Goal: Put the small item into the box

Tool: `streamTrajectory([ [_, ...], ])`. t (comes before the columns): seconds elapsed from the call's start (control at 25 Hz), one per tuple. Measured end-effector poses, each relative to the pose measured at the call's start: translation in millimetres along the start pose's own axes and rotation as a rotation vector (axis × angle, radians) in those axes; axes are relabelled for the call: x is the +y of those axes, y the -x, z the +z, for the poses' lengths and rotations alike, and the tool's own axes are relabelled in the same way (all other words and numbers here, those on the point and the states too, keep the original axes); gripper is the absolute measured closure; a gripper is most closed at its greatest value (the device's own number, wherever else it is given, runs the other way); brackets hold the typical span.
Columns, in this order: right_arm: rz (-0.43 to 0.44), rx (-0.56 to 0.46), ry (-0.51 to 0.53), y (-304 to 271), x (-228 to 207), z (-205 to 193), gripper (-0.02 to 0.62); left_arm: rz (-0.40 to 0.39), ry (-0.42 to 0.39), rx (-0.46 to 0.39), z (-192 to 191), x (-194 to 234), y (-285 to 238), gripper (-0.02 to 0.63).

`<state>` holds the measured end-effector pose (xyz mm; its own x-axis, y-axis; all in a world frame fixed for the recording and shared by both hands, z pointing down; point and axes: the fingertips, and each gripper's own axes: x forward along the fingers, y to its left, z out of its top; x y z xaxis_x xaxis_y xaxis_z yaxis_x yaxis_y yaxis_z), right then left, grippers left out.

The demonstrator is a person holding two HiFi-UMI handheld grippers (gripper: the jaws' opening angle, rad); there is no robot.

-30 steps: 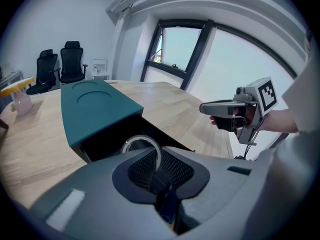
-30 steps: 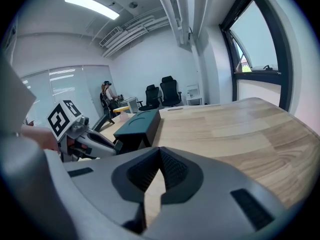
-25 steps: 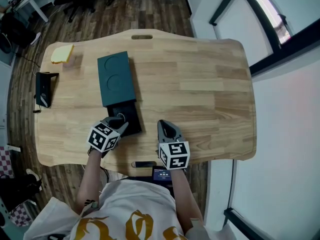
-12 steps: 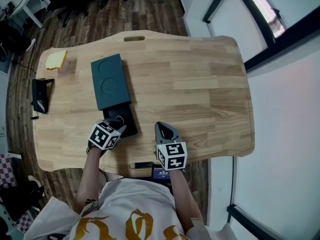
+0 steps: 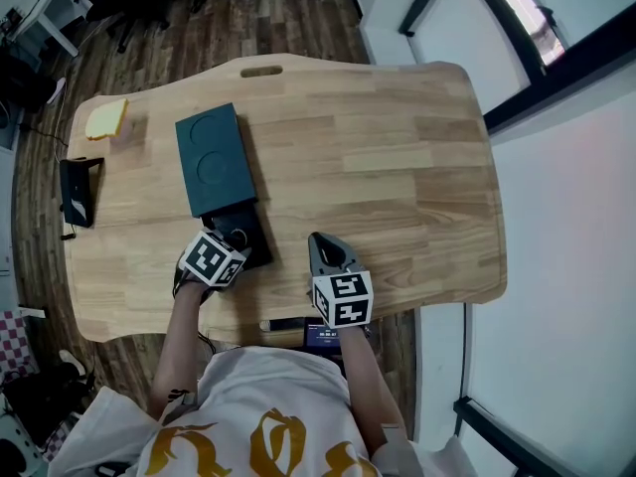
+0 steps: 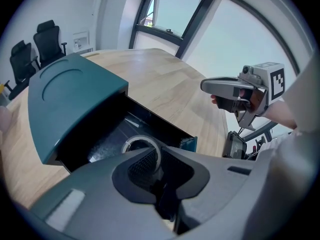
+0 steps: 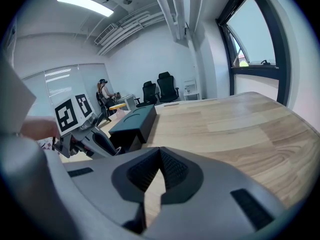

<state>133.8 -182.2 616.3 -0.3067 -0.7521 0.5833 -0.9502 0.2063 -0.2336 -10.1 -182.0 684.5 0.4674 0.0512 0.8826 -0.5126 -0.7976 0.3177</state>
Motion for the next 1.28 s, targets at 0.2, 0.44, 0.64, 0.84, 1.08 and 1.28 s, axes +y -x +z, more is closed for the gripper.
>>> streamTrajectory([
  [0.2, -0.014, 0.000, -0.008, 1.0, -4.2, -0.1, 0.591, 0.004, -0.005, 0.014, 0.8, 1.2, 1.2, 0.569],
  [0.44, -0.016, 0.001, -0.014, 2.4, -3.3, -3.5, 0.591, 0.003, -0.007, 0.023, 1.5, 0.2, 0.4, 0.569],
  [0.64, -0.010, -0.001, -0.015, 3.2, -1.4, -0.9, 0.591, 0.012, -0.013, 0.034, 2.9, 1.0, 0.5, 0.569],
  [0.84, -0.013, -0.004, -0.008, 5.3, -6.7, 2.7, 0.591, -0.002, 0.010, 0.002, 6.8, 1.4, 1.6, 0.569],
  [1.08, -0.019, -0.007, -0.007, 9.1, -10.9, 3.5, 0.591, -0.003, 0.012, -0.012, 6.7, 0.7, 3.3, 0.568],
  [1.28, -0.014, -0.009, -0.003, 10.9, -9.4, 4.6, 0.591, 0.007, 0.046, -0.071, 7.7, 2.7, 7.8, 0.568],
])
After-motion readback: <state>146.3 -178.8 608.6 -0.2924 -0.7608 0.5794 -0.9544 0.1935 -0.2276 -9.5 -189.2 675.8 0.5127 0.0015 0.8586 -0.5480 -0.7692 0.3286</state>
